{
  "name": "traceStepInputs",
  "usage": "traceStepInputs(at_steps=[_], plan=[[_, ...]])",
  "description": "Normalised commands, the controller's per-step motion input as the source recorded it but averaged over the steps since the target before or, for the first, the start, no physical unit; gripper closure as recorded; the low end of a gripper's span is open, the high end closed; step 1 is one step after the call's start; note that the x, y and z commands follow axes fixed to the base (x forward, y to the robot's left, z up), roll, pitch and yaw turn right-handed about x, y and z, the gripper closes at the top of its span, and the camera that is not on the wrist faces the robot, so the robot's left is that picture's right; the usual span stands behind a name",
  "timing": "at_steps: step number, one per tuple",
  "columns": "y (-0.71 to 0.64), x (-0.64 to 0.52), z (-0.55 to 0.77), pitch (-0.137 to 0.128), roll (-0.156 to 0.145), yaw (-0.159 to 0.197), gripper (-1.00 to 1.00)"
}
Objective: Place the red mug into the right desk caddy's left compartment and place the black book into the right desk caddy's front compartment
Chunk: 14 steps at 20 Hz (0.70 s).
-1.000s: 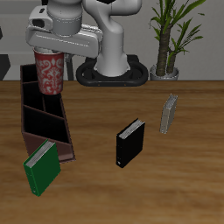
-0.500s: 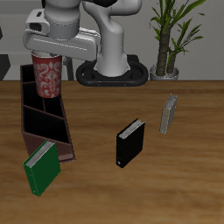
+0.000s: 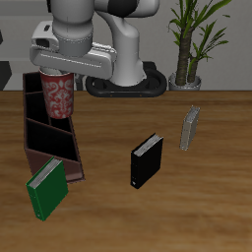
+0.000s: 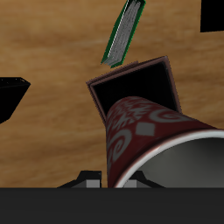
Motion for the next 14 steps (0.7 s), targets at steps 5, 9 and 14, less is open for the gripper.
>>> traceStepInputs(at_steps=[5, 9, 14], plan=[[0.01, 0.16, -0.17, 0.020, 0.000, 0.003, 1.00], [-0.01, 0.08, -0.16, 0.022, 0.009, -0.027, 1.00], [-0.11, 0.06, -0.14, 0.025, -0.002, -0.018, 1.00]])
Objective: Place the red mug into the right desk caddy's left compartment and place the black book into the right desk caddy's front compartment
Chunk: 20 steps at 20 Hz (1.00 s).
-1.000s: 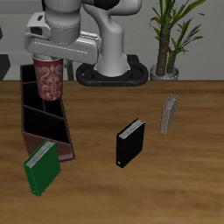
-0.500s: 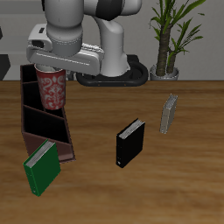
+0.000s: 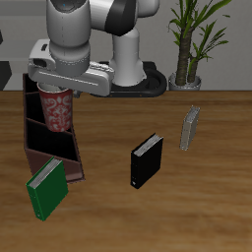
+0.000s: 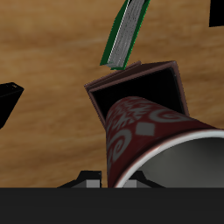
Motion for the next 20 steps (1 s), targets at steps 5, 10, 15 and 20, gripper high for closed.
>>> traceStepInputs(at_steps=[5, 10, 15, 20], plan=[[-0.06, 0.02, -0.07, 0.020, -0.008, 0.007, 1.00], [-0.06, -0.04, -0.01, 0.025, 0.008, 0.000, 1.00], [-0.06, 0.03, 0.03, 0.002, -0.003, -0.007, 1.00], [-0.05, 0.03, 0.03, -0.013, -0.023, -0.027, 1.00]])
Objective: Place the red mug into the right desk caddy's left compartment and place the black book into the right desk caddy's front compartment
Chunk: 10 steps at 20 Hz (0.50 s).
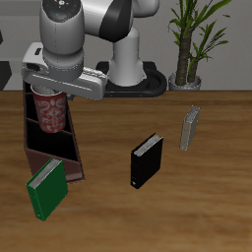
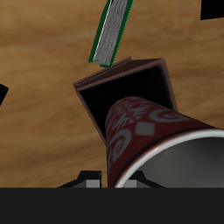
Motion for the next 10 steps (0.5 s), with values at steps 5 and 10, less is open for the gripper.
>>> traceStepInputs(at_steps=[5, 10], plan=[[-0.04, 0.01, -0.01, -0.008, -0.024, -0.003, 1.00], [0.01, 0.00, -0.09, 0.006, -0.023, -0.002, 1.00]])
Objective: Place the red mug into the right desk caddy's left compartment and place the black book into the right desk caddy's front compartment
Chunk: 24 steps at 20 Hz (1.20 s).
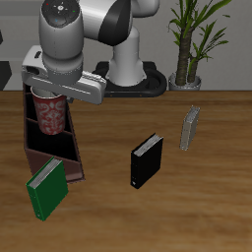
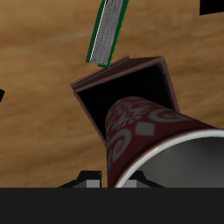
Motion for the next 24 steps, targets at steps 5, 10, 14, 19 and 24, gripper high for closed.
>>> traceStepInputs(at_steps=[5, 10, 14, 19, 24], plan=[[-0.08, 0.02, 0.00, 0.007, -0.001, -0.020, 1.00], [0.01, 0.01, 0.00, 0.003, 0.009, -0.004, 1.00], [-0.03, 0.10, -0.12, 0.028, 0.007, -0.029, 1.00], [-0.12, 0.06, -0.08, 0.007, 0.002, -0.044, 1.00], [-0.03, 0.00, -0.12, 0.002, 0.007, -0.021, 1.00]])
